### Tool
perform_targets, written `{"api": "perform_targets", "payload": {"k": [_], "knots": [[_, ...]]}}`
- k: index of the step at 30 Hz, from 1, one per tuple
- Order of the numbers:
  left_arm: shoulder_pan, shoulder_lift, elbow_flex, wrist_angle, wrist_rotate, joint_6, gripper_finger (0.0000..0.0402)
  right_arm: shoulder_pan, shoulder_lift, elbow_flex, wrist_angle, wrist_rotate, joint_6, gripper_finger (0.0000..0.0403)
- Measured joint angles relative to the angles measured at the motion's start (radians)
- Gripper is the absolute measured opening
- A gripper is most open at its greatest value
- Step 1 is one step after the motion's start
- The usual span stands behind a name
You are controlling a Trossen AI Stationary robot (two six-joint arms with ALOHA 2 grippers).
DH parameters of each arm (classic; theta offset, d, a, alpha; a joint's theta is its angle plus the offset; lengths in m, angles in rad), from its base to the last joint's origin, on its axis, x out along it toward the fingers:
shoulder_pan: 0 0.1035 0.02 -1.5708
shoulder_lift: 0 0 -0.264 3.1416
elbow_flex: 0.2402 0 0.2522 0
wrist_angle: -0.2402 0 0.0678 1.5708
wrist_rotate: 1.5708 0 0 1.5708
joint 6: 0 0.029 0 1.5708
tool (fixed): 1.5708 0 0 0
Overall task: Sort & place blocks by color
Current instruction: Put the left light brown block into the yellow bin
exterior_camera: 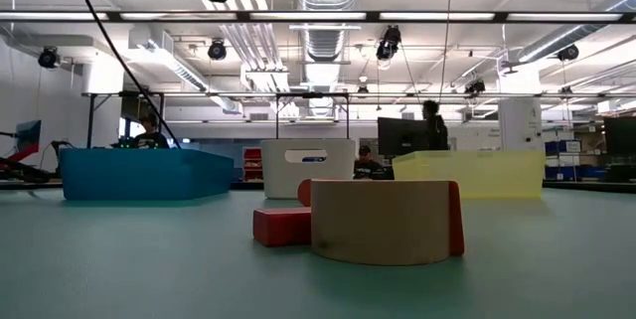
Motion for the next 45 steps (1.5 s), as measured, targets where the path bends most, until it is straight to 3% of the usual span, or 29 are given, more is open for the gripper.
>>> {"api": "perform_targets", "payload": {"k": [12, 18, 25, 31, 34, 37, 41, 45], "knots": [[0.009, 0.000, -0.001, -0.003, 0.032, -0.001, 0.0125, -0.002, -0.001, 0.000, -0.017, -0.006, -0.010, 0.0121], [0.016, 0.000, -0.002, -0.003, 0.036, 0.012, 0.0130, -0.002, -0.002, 0.000, -0.018, -0.003, -0.001, 0.0121], [0.023, -0.022, -0.004, -0.021, 0.036, 0.102, 0.0204, -0.003, -0.002, -0.001, -0.022, 0.008, 0.049, 0.0121], [0.030, -0.100, -0.003, -0.173, 0.031, 0.206, 0.0259, -0.002, -0.006, 0.000, -0.044, 0.180, 0.115, 0.0121], [0.036, -0.144, -0.003, -0.278, 0.011, 0.209, 0.0264, -0.015, -0.014, 0.040, -0.148, 0.316, 0.200, 0.0121], [0.039, -0.180, -0.004, -0.385, -0.073, 0.208, 0.0264, -0.057, -0.019, 0.129, -0.372, 0.393, 0.350, 0.0121], [0.041, -0.190, -0.006, -0.463, -0.193, 0.181, 0.0264, -0.159, -0.016, 0.282, -0.764, 0.377, 0.635, 0.0121], [0.056, -0.166, -0.005, -0.475, -0.209, 0.155, 0.0264, -0.300, -0.013, 0.412, -1.121, 0.269, 0.917, 0.0121]]}}
